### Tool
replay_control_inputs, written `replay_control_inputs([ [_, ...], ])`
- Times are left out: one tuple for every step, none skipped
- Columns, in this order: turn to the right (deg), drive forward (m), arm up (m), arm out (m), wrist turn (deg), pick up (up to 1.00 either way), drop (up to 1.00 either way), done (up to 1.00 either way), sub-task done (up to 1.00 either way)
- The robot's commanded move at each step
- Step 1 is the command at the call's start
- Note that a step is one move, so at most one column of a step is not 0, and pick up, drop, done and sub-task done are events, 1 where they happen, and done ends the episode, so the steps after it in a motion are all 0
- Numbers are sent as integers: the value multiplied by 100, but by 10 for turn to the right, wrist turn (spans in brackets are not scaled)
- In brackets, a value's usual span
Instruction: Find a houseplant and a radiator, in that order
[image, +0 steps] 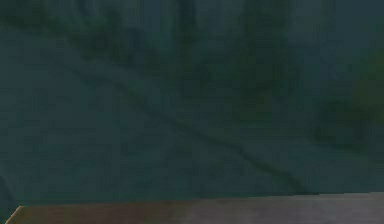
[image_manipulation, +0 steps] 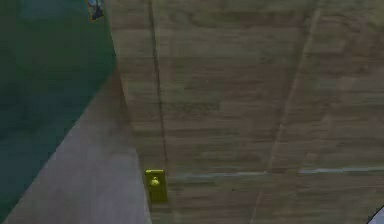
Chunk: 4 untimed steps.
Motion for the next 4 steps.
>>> replay_control_inputs([
  [0,35,0,0,0,0,0,0,0],
  [450,0,0,0,0,0,0,0,0],
  [360,0,0,0,0,0,0,0,0],
  [0,60,0,0,0,0,0,0,0],
])
